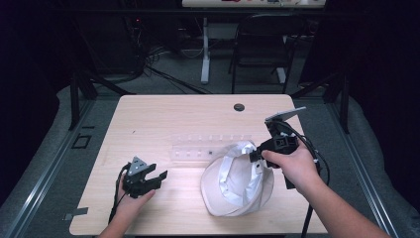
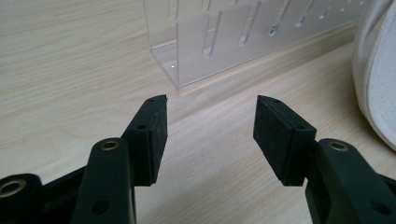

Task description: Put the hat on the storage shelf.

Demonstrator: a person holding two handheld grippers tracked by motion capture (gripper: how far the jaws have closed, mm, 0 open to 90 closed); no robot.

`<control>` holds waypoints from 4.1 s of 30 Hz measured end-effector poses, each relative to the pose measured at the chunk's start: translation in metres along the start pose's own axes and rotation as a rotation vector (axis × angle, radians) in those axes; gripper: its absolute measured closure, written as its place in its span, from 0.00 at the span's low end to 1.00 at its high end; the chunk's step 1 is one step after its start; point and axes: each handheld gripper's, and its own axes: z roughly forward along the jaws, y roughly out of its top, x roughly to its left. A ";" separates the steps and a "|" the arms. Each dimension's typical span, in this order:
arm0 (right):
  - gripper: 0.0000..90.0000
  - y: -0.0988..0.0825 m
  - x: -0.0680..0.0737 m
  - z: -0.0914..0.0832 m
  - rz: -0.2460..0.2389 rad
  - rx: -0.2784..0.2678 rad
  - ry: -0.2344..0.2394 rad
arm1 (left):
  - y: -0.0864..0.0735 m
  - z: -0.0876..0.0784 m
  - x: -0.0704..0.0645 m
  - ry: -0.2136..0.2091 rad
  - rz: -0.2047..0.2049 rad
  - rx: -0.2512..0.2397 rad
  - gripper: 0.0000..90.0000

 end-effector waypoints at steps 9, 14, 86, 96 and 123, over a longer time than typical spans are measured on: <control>0.90 0.003 0.005 -0.011 -0.006 -0.022 0.031 | 0.000 0.000 0.000 -0.001 0.001 0.001 0.51; 0.90 0.002 0.006 -0.015 -0.002 -0.026 0.068 | 0.000 0.000 0.000 -0.001 0.002 0.002 0.51; 0.91 0.080 0.053 -0.053 0.009 -0.300 0.215 | 0.008 0.000 -0.021 -0.040 0.056 -0.024 0.49; 0.91 0.095 0.061 -0.044 0.046 -0.330 0.207 | 0.043 0.009 -0.061 -0.125 0.164 -0.058 0.46; 0.91 0.107 0.069 -0.040 0.068 -0.357 0.193 | 0.096 0.052 -0.117 -0.032 0.294 -0.057 0.81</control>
